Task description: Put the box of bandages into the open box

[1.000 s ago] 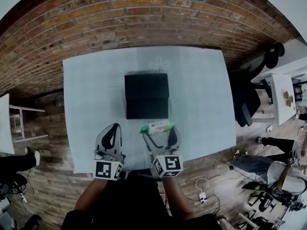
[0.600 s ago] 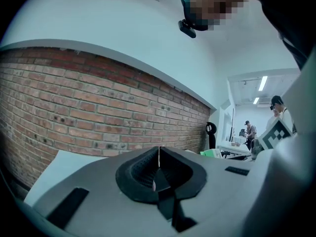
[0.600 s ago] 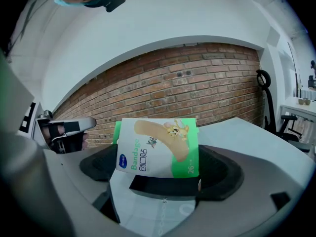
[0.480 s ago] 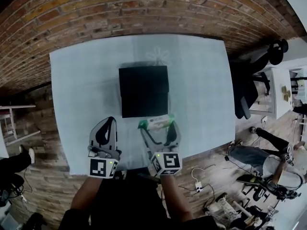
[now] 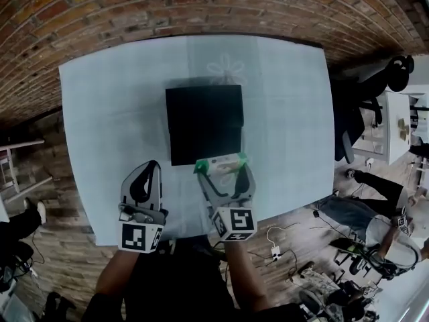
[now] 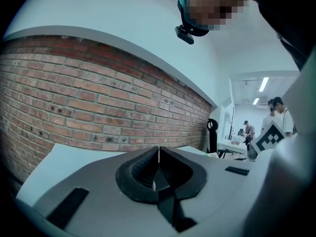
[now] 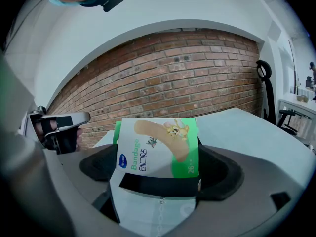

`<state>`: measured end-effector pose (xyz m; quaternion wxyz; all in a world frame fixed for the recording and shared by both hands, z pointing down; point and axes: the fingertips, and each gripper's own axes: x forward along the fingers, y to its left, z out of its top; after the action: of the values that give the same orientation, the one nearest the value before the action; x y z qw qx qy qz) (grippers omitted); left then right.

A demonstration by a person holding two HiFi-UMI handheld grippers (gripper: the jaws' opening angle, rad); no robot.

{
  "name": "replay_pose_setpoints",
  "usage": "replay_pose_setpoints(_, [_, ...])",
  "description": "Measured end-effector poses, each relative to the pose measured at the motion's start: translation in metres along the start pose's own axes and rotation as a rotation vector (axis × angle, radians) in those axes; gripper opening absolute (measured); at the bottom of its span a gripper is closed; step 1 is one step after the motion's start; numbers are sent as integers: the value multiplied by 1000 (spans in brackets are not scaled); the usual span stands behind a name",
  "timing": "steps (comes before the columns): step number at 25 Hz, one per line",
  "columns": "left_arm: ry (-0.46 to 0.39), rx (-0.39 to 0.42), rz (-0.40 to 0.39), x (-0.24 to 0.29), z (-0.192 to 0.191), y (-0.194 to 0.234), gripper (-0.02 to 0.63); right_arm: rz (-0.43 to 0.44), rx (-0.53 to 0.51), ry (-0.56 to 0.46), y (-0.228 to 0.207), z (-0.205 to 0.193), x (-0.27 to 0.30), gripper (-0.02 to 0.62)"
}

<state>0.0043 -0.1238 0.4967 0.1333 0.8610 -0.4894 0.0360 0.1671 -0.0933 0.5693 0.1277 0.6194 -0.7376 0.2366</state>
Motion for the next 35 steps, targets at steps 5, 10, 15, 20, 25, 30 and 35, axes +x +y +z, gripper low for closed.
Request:
replay_pose_setpoints(5, [9,-14,-2,7,-9,3,32,-19,3,41,-8,-14,12,514])
replay_pose_setpoints(10, [17,-20,-14,12,-14,3,32,-33,2,84,-14,-26,25,514])
replay_pose_setpoints(15, [26,-29,-18,17,-20,3,32,-47,6,125,-24,-35,37,514])
replay_pose_setpoints(20, [36,-37,-11,23,-26,7,32,-48,-2,183,-28,-47,47,514])
replay_pose_setpoints(25, [36,-44,-6,29,-28,11,32,-49,7,240,-34,-60,57,514])
replay_pose_setpoints(30, [46,-50,-3,33,-33,16,32,-47,7,298,-34,-73,68,514])
replay_pose_setpoints(35, [54,-56,-1,36,-36,20,32,-56,11,386,-38,-89,75,514])
